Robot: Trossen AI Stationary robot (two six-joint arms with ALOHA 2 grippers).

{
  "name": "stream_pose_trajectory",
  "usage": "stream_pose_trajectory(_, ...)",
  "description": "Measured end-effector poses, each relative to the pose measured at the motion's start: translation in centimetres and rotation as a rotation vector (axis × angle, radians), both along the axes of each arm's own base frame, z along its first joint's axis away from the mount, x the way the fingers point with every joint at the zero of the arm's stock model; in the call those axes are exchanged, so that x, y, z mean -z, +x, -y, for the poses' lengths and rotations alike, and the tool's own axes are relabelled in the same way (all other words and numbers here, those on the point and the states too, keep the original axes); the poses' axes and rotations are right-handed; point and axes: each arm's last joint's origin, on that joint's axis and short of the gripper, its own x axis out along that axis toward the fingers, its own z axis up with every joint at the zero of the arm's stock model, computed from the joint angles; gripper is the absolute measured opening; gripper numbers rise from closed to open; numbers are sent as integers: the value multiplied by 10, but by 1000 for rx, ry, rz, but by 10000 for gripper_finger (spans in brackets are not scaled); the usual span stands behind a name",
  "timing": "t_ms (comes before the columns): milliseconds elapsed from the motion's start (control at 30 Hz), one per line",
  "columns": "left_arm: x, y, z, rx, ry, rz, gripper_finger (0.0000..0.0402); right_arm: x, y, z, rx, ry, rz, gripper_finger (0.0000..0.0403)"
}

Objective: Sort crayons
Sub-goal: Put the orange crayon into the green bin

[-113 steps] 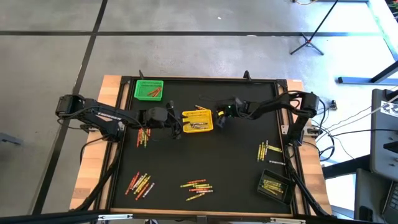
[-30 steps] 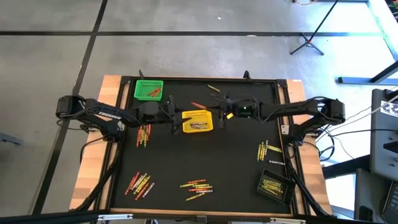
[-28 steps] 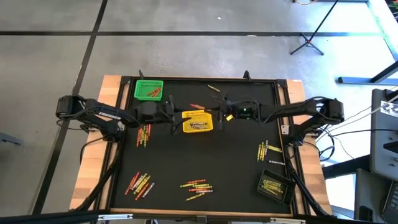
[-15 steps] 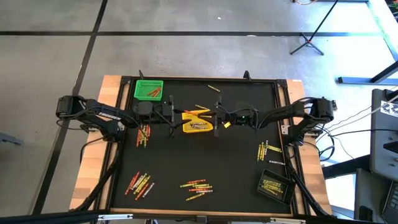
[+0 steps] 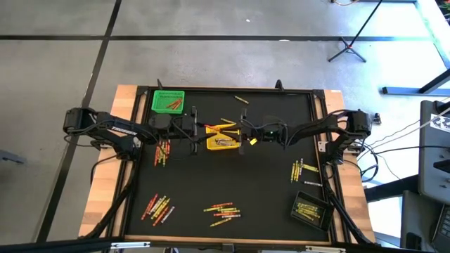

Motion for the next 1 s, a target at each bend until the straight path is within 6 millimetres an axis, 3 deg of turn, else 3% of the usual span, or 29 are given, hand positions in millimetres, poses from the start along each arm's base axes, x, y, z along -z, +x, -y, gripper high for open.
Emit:
stream_pose_trajectory(400,-3,0,1,10,36,29,11,0,0,0,24,0,-3,35)
stream_pose_trajectory(500,-3,0,0,-4,37,28,10,0,0,1,68,9,-3,55)
stream_pose_trajectory(733,0,-3,-7,-98,20,-38,10,-6,-9,2,107,15,-114,146)
stream_pose_trajectory(1000,-2,-22,-39,-473,11,-436,9,2,-32,32,448,-51,-415,185)
